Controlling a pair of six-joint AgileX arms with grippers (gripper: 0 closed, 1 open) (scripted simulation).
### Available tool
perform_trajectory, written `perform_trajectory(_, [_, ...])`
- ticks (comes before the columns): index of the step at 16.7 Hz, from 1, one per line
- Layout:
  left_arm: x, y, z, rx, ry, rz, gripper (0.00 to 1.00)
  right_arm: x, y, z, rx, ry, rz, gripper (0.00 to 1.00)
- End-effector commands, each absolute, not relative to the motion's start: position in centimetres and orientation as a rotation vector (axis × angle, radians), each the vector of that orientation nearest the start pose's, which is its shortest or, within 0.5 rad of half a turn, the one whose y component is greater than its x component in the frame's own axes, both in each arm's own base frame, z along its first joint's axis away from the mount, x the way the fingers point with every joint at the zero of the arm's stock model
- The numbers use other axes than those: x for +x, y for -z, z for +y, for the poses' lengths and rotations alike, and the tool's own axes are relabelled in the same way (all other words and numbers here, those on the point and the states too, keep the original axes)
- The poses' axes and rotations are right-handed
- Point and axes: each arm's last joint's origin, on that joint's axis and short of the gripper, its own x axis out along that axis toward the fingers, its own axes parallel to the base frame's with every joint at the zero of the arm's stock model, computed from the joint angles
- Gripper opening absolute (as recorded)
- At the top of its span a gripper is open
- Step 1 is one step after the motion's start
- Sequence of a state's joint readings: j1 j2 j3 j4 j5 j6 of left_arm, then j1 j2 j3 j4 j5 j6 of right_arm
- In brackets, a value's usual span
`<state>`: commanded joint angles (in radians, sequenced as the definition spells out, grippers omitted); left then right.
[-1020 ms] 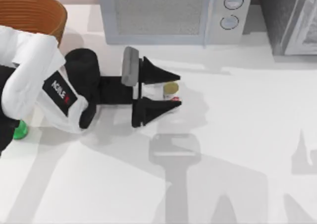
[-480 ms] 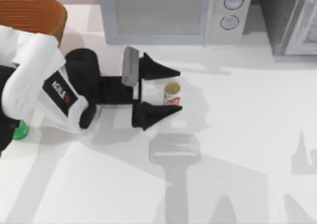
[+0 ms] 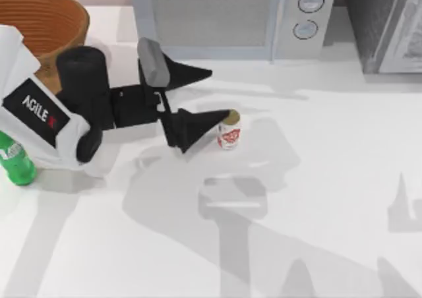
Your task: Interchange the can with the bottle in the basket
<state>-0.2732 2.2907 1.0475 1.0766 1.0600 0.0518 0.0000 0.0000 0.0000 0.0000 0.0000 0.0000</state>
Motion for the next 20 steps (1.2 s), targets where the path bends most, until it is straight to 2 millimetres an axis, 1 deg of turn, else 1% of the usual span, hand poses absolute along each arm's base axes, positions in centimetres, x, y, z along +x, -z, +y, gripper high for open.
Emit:
perform_trajectory(2, [37.9,-10.5,-12.4,-0.008,1.168,0.14,1.0,10.6,-16.0,-0.1,0.0,0.0,0.0,1.0])
perform_trajectory(3, [36.8,-12.4,-11.8,0.009,1.093,0.144,1.0,10.6,-16.0,-0.1,0.0,0.0,0.0,1.0])
perform_trajectory(5, [33.8,-16.3,-10.3,0.039,0.946,0.139,1.0,10.6,-16.0,-0.1,0.0,0.0,0.0,1.0])
perform_trajectory(7, [30.4,-19.7,-8.5,0.055,0.808,0.114,1.0,10.6,-16.0,-0.1,0.0,0.0,0.0,1.0])
perform_trajectory(8, [28.7,-21.0,-7.6,0.06,0.743,0.097,1.0,10.6,-16.0,-0.1,0.0,0.0,0.0,1.0])
perform_trajectory(10, [25.8,-22.8,-6.0,0.068,0.618,0.061,1.0,10.6,-16.0,-0.1,0.0,0.0,0.0,1.0])
perform_trajectory(12, [23.3,-23.6,-4.5,0.071,0.501,0.039,1.0,10.6,-16.0,-0.1,0.0,0.0,0.0,1.0])
perform_trajectory(15, [19.6,-23.2,-3.0,0.06,0.352,0.04,1.0,10.6,-16.0,-0.1,0.0,0.0,0.0,1.0])
perform_trajectory(18, [15.5,-22.9,-2.1,0.046,0.256,-0.033,1.0,10.6,-16.0,-0.1,0.0,0.0,0.0,1.0])
perform_trajectory(20, [13.2,-22.1,-1.6,0.037,0.202,-0.081,1.0,10.6,-16.0,-0.1,0.0,0.0,0.0,1.0])
